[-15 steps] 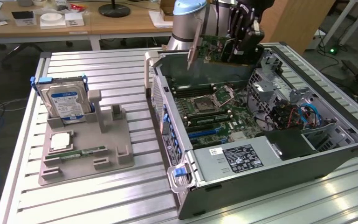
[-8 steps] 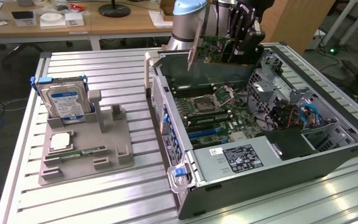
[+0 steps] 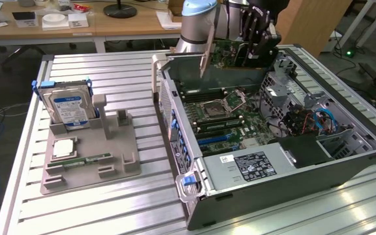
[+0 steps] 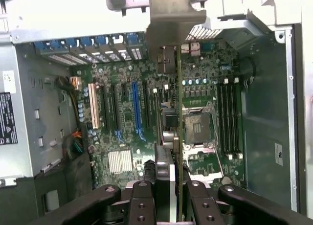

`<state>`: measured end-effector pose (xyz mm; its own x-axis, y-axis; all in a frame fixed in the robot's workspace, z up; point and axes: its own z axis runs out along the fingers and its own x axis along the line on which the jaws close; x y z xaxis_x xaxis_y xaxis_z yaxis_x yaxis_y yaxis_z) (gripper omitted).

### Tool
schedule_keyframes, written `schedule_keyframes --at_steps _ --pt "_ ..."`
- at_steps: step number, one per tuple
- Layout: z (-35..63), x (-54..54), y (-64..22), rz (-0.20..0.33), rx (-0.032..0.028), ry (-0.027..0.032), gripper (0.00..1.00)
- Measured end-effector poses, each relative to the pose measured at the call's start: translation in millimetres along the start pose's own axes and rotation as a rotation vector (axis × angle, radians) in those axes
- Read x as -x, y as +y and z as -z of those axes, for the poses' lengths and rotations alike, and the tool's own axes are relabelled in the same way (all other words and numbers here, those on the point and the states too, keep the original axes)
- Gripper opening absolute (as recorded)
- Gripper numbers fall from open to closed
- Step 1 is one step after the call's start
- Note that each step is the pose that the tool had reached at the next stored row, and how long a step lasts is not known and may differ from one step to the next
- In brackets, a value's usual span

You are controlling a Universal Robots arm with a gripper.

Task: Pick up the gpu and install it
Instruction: 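Insert the gpu into the slot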

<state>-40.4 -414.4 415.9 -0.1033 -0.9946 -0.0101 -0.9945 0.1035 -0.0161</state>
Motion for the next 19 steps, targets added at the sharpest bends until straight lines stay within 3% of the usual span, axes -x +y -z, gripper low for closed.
schedule_keyframes --at_steps 2,4,13,16,19 --pt "-0.6 0.0 0.2 0.004 -0.0221 -0.0027 0.28" --pt "-2.3 -0.3 0.9 0.007 -0.0292 -0.0037 0.28" --pt "-8.9 -6.1 0.5 0.024 -0.0313 -0.0066 0.28" --pt "-10.8 -6.4 0.5 0.028 -0.0313 -0.0176 0.28" --pt "-11.9 -6.6 0.4 0.034 -0.0304 -0.0339 0.28"
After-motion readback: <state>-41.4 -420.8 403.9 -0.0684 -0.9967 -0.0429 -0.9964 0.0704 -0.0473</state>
